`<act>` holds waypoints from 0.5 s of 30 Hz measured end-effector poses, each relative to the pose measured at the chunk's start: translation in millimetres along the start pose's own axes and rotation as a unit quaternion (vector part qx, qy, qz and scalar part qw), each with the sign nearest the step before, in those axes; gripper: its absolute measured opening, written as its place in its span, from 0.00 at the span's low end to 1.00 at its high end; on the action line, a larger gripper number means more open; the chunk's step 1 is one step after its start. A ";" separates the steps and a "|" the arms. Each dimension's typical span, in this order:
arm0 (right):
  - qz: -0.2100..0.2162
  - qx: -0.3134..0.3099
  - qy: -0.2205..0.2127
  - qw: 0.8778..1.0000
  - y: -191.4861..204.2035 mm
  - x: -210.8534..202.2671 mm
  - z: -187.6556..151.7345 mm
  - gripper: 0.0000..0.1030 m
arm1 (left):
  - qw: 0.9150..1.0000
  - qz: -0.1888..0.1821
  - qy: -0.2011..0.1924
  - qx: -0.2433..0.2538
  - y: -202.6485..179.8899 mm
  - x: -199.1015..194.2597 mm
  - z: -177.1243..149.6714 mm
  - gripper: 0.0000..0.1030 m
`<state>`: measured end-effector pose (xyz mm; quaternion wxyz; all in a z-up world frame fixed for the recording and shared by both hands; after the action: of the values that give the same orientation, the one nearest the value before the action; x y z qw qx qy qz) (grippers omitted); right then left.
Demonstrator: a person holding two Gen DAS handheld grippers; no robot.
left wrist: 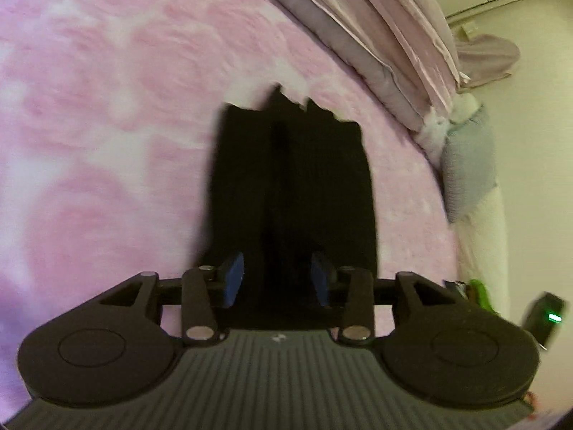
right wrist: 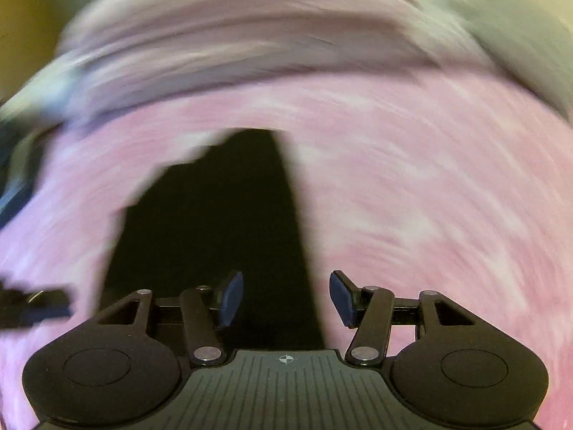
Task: Fold clothes
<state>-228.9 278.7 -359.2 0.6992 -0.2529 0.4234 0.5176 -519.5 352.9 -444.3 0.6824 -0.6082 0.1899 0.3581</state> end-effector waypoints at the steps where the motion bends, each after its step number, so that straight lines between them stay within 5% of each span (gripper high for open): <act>1: -0.003 0.037 0.008 0.999 -17.1 9.2 2.8 0.50 | 1.000 -0.004 0.007 -0.003 -3.9 10.9 1.7 0.39; 8: 0.060 0.238 0.076 0.966 -78.8 51.3 -4.4 0.50 | 0.999 -0.012 0.026 -0.045 -7.2 46.0 9.1 0.43; 11: 0.071 0.250 0.087 0.962 -85.7 61.5 -6.4 0.50 | 0.999 -0.014 0.022 -0.032 -12.5 56.4 18.5 0.43; 15: 0.052 0.208 0.090 0.972 -84.0 80.0 0.9 0.50 | 0.999 -0.003 0.027 -0.020 -13.4 86.1 31.5 0.42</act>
<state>-141.4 292.0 -434.2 0.6674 -0.1247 0.5958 0.4289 -457.6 405.5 -488.9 0.6659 -0.6318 0.1989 0.3433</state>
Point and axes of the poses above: each gripper's, at about its wrist camera, not at the fingertips, and x roughly the way its jaws point, y to its left, z to its top, the point moved 5 cm from there along x, roughly the way its jaws point, and after that the axes turned 1 degree about -z, right-handed, at the moved point
